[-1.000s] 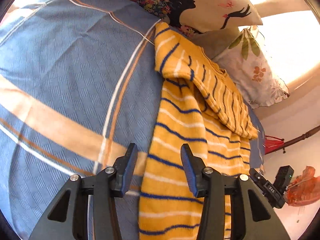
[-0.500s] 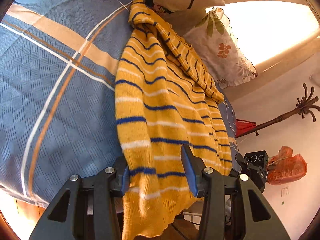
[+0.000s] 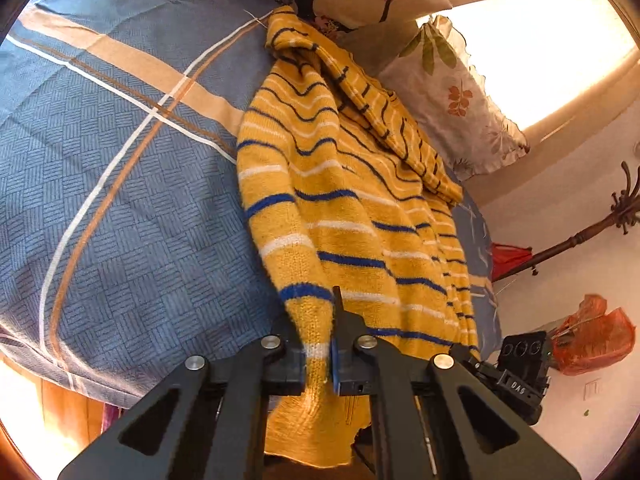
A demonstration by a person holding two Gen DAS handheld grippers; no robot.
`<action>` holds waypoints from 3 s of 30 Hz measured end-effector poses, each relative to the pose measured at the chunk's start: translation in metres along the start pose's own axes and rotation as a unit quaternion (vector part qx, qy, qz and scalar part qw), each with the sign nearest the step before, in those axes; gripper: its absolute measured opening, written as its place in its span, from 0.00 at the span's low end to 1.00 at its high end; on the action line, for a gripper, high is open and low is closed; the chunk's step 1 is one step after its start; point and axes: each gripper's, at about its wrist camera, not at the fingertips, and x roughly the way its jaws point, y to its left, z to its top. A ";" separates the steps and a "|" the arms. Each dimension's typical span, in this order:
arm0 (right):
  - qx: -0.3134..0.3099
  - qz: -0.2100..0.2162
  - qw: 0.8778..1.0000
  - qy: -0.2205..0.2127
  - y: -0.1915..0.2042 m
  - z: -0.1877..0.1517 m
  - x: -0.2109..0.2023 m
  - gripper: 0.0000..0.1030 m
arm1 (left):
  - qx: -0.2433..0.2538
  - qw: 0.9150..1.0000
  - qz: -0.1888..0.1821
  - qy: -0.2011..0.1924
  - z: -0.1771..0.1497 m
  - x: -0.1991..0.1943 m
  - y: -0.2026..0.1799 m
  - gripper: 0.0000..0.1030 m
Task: Fold small clothes
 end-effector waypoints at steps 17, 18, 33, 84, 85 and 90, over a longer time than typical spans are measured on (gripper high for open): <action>-0.051 0.103 0.993 0.005 0.040 -0.022 -0.059 0.08 | 0.087 0.994 -0.017 -0.069 -0.045 -0.100 -0.031 0.07; -0.038 0.101 0.994 0.008 0.033 -0.019 -0.057 0.08 | 0.074 0.995 -0.017 -0.060 -0.043 -0.096 -0.021 0.07; -0.033 0.087 0.995 -0.039 0.052 0.135 -0.005 0.08 | 0.054 0.995 0.004 -0.087 0.098 -0.047 -0.045 0.07; 0.006 -0.135 0.991 -0.013 -0.008 0.305 0.149 0.42 | 0.141 0.966 0.217 -0.014 0.181 0.062 -0.008 0.16; 0.018 -0.148 0.988 -0.025 -0.012 0.310 0.145 0.41 | 0.144 0.963 0.226 -0.018 0.180 0.058 -0.008 0.16; 0.015 -0.203 0.974 -0.097 0.000 0.310 0.110 0.45 | 0.107 0.977 0.181 -0.036 0.179 0.030 0.007 0.15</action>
